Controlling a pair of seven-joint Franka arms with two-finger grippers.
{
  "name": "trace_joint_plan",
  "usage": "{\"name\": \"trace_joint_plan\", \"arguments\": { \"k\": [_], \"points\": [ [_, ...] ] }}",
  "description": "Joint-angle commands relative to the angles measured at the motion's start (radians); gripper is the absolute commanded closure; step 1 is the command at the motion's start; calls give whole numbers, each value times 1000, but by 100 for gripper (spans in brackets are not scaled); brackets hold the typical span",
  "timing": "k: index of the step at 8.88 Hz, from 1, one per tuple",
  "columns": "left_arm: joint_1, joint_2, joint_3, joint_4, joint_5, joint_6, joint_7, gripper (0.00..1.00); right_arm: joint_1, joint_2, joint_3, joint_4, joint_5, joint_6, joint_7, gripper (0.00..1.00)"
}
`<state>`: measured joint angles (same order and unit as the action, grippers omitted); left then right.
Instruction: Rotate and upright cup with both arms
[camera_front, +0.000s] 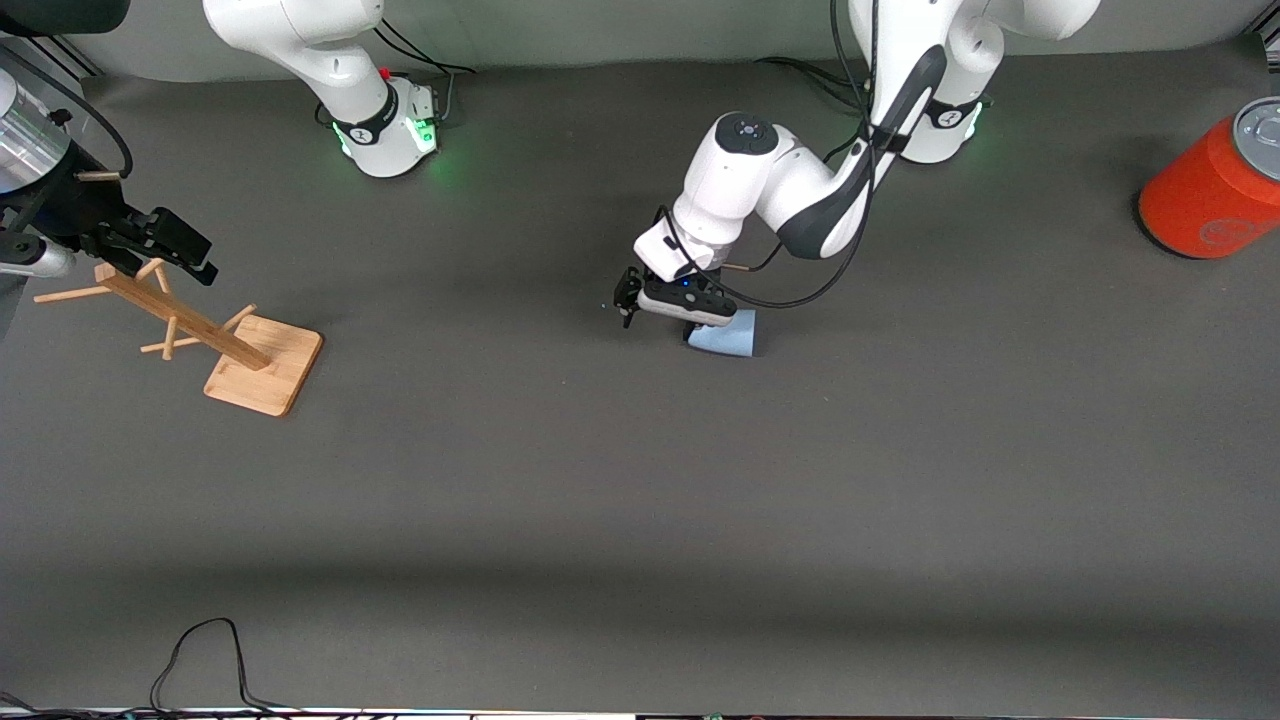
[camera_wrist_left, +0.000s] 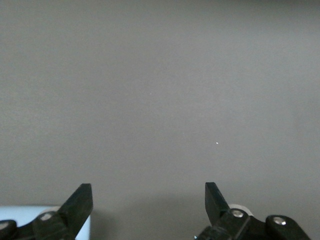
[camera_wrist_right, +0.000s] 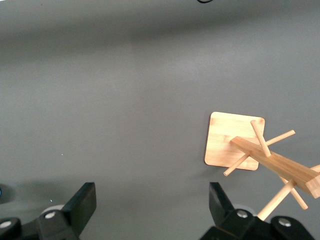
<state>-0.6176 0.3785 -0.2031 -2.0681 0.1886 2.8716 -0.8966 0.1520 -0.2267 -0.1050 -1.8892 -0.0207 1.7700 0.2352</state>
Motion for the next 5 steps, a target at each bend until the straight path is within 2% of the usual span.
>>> {"name": "trace_joint_plan", "arguments": {
  "k": [1,3,5],
  "points": [
    [19,-19,42,20,60,-104,37,0,4,-5,4,-5,-15,6,29,0],
    [125,-97,45,52,54,-357,280,0,6,1,2,-2,-16,13,29,0],
    [221,-142,47,194,-12,-701,526,0,6,3,2,-4,-15,14,29,0]
  ]
}}
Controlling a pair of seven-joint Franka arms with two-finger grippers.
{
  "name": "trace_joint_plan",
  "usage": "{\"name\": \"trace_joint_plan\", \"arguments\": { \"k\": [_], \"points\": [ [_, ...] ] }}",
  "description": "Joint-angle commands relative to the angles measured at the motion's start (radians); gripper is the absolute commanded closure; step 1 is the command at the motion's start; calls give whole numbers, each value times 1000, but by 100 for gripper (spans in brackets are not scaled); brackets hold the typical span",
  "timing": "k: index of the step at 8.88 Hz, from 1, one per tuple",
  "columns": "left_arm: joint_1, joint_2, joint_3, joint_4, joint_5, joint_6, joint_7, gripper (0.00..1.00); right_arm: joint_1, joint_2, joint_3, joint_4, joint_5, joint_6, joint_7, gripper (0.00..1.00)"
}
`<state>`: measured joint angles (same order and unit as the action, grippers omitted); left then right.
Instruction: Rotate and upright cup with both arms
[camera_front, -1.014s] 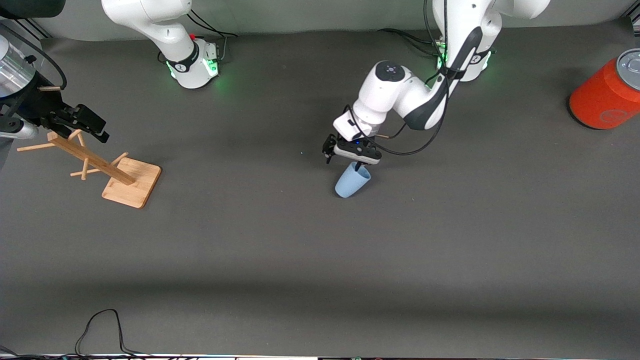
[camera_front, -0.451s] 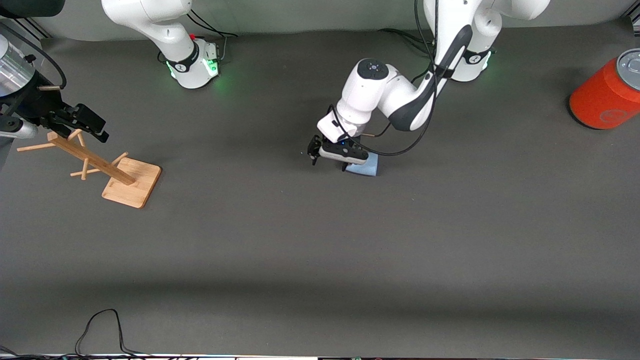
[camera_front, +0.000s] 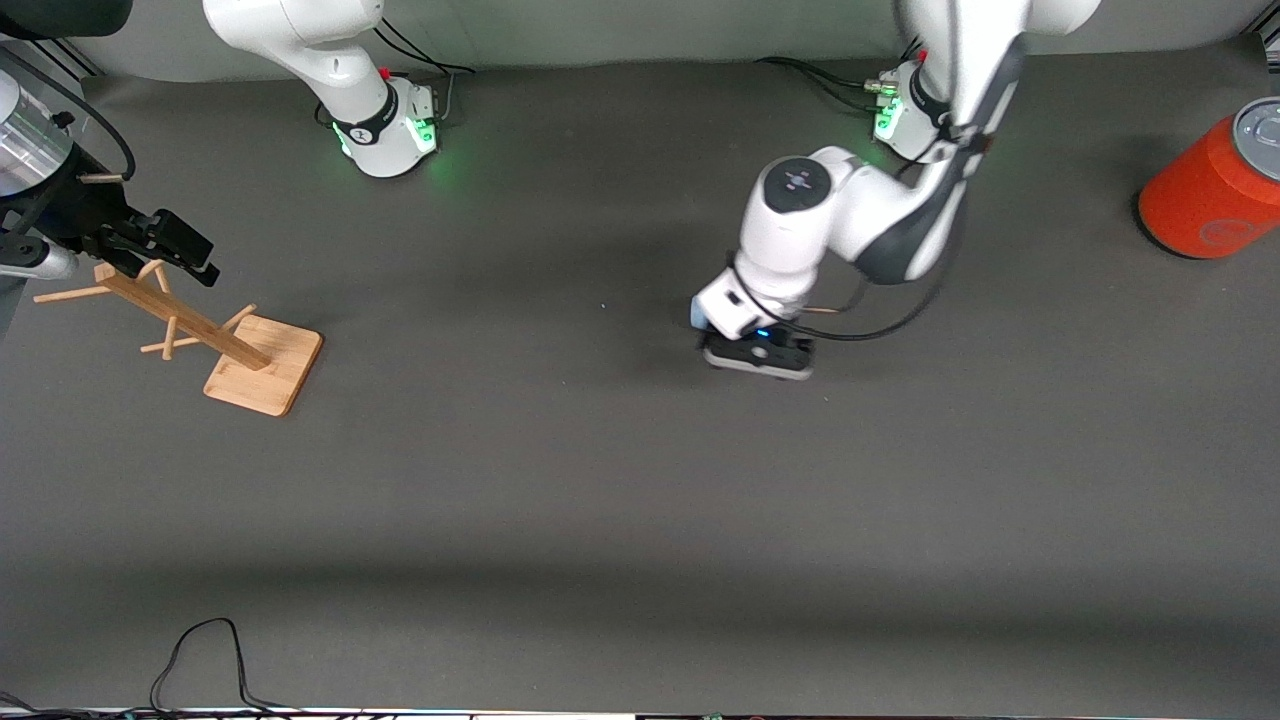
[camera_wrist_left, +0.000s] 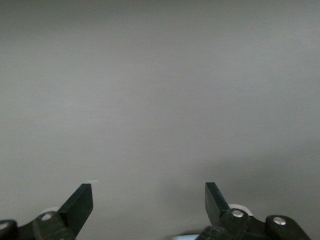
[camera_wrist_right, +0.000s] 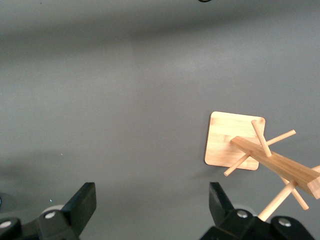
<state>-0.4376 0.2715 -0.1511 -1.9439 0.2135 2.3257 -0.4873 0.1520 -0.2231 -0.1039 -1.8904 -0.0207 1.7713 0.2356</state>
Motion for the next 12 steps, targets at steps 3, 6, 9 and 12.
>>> {"name": "trace_joint_plan", "arguments": {
  "k": [3,6,9,12],
  "points": [
    [311,-165,-5,164,-130,-388,398,0,8,7,1,-3,-13,23,28,0],
    [514,-242,-2,166,-177,-479,574,0,12,31,1,-6,-13,34,28,0],
    [533,-252,-1,123,-239,-522,578,0,12,28,1,-9,-12,33,28,0],
    [525,-244,-2,98,-241,-522,579,0,9,24,-8,-9,-8,34,24,0]
  ]
}}
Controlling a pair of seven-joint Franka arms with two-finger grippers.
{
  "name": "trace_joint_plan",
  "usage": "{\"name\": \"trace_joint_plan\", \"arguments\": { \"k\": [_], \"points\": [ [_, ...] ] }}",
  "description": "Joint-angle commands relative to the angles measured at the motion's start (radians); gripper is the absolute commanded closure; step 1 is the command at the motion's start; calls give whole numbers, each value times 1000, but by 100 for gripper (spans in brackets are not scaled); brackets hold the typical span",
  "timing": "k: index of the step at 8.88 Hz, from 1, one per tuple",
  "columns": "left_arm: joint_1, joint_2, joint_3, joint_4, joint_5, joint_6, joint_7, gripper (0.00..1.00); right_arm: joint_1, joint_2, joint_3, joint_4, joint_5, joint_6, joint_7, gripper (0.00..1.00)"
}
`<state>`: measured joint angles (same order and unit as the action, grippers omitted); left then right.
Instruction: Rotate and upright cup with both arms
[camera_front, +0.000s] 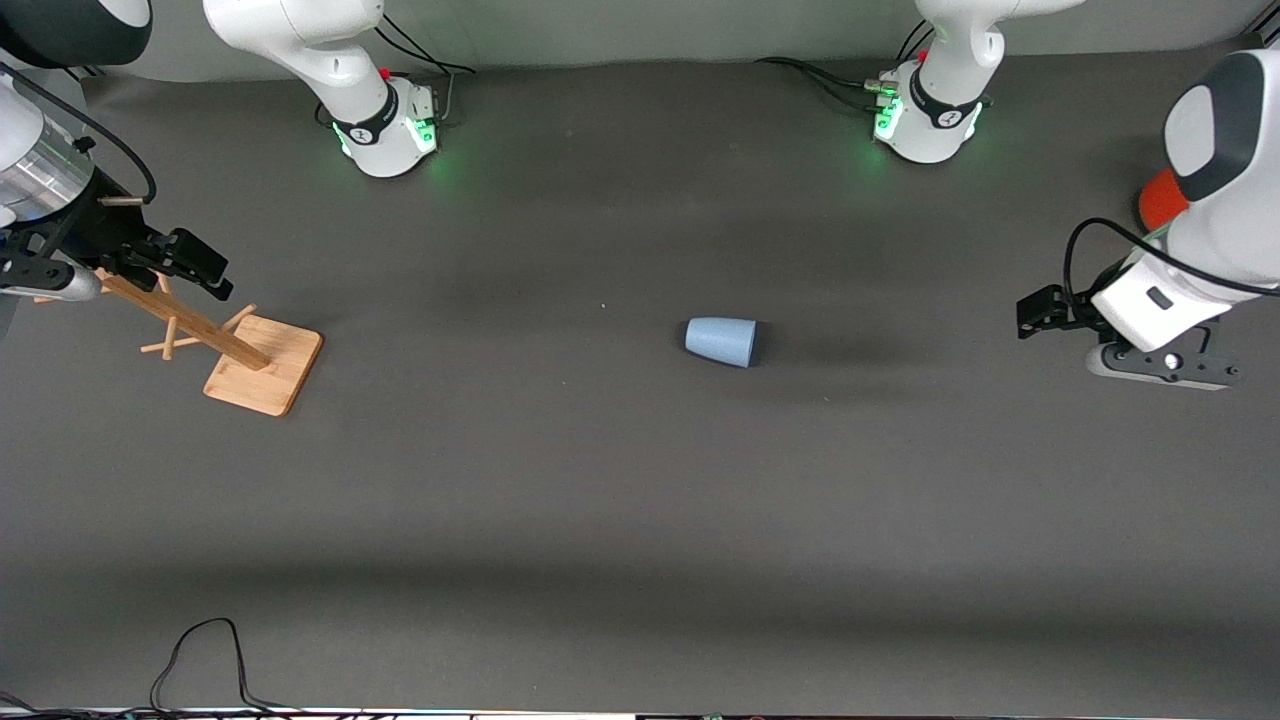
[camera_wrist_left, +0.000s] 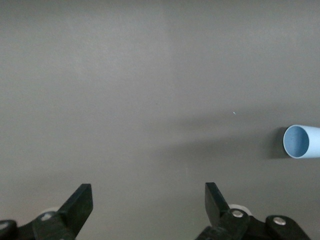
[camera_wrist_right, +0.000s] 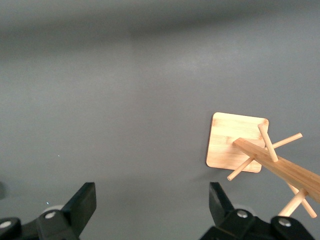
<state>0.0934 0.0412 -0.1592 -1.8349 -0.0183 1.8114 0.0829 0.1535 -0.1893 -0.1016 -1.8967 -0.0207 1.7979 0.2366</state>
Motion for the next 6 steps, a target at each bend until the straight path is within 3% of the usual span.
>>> {"name": "trace_joint_plan", "arguments": {
  "k": [1,3,6],
  "points": [
    [-9,-15,1,-10,-8,-27,3,0,6,-13,-12,-2,-8,6,21,0],
    [-18,-18,0,3,-2,-67,9,0,6,-12,-12,-2,-8,8,21,0],
    [-29,-24,-10,98,27,-162,-8,0,1,-18,-13,-2,-7,6,21,0]
  ]
}}
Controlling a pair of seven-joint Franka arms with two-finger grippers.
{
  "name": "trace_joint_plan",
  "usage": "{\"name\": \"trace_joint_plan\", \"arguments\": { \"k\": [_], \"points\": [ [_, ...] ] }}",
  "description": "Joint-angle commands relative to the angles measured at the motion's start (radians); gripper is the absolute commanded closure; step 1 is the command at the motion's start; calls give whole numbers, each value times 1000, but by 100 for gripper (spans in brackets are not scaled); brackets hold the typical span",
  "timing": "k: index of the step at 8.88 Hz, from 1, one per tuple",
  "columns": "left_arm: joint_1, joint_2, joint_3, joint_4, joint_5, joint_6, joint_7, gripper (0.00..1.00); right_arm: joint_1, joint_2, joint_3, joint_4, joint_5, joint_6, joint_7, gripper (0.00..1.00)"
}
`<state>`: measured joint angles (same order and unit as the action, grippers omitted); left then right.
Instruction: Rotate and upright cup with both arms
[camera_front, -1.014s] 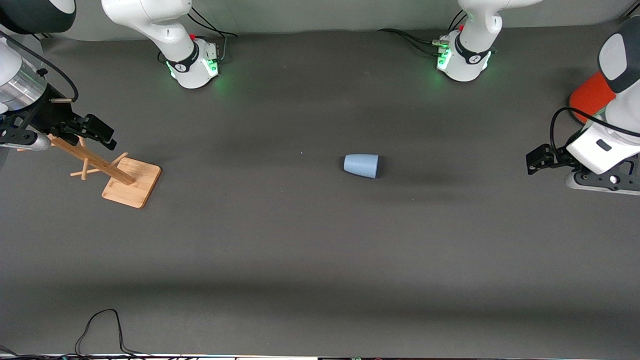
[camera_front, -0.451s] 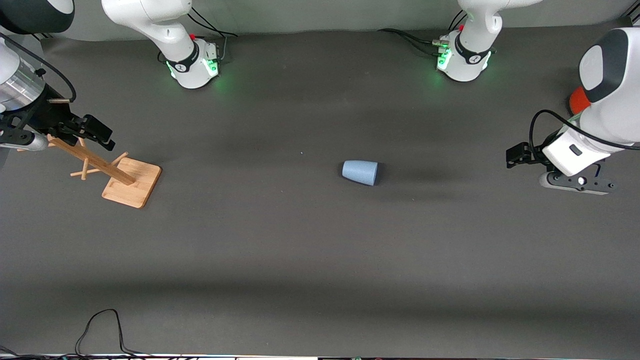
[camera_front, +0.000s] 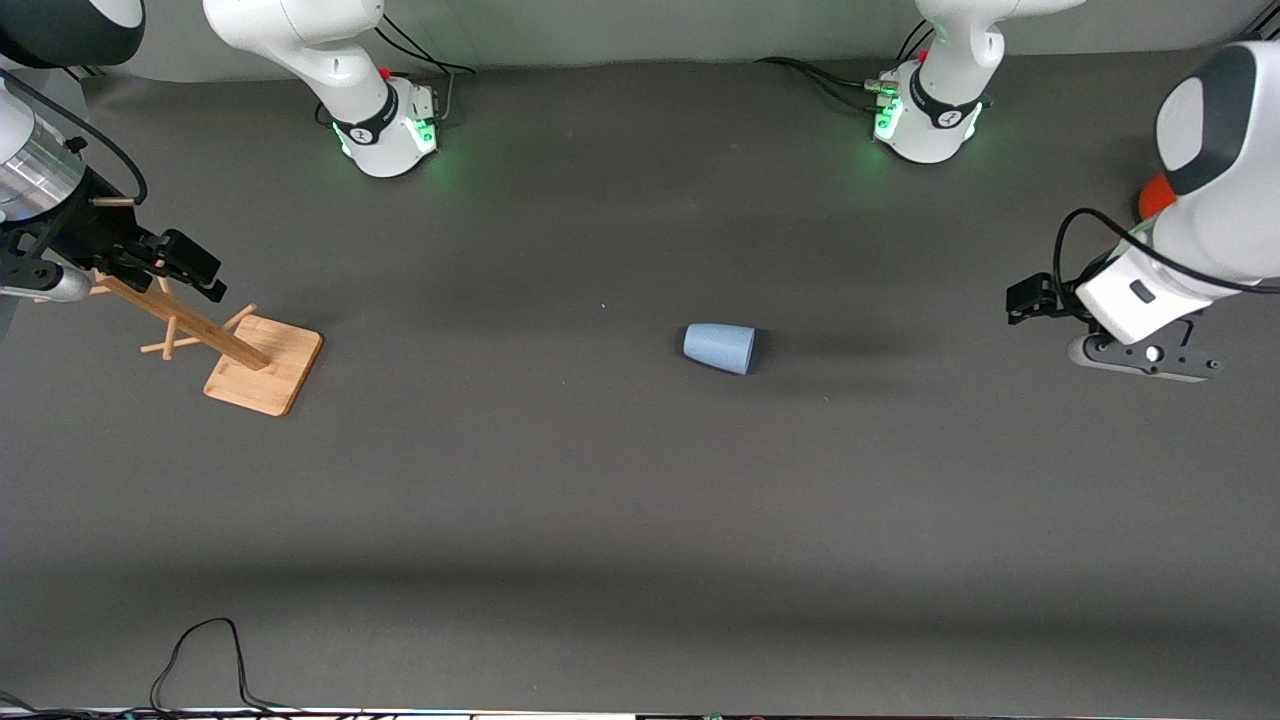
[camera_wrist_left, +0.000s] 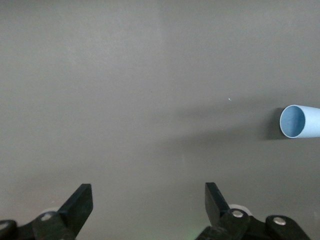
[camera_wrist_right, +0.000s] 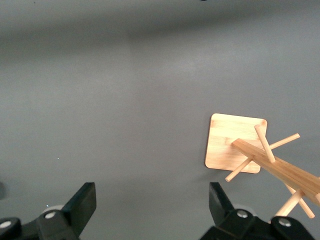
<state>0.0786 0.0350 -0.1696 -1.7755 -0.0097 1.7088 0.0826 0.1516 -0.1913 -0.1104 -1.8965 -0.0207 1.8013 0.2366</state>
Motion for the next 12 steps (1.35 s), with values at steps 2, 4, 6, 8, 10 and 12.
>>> {"name": "trace_joint_plan", "arguments": {
  "k": [2,4,6,8,10,12],
  "points": [
    [-7,-68,-1,48,19,-95,-17,0,6,-19,-15,-3,-2,0,21,0],
    [-96,-108,92,41,20,-116,-17,0,8,-31,-28,-6,-2,-31,12,0],
    [-216,-122,210,10,14,-133,-35,0,11,-33,-29,-3,-2,-33,10,0],
    [-243,-72,97,-30,-3,-106,-111,0,13,-27,-26,2,-2,-26,10,0],
    [-256,12,-78,-41,-18,-48,-270,0,16,-28,-22,-1,-1,-33,12,0],
    [-316,103,-172,-96,-18,79,-433,0,22,-28,-22,-1,2,-33,12,0]
  ]
}}
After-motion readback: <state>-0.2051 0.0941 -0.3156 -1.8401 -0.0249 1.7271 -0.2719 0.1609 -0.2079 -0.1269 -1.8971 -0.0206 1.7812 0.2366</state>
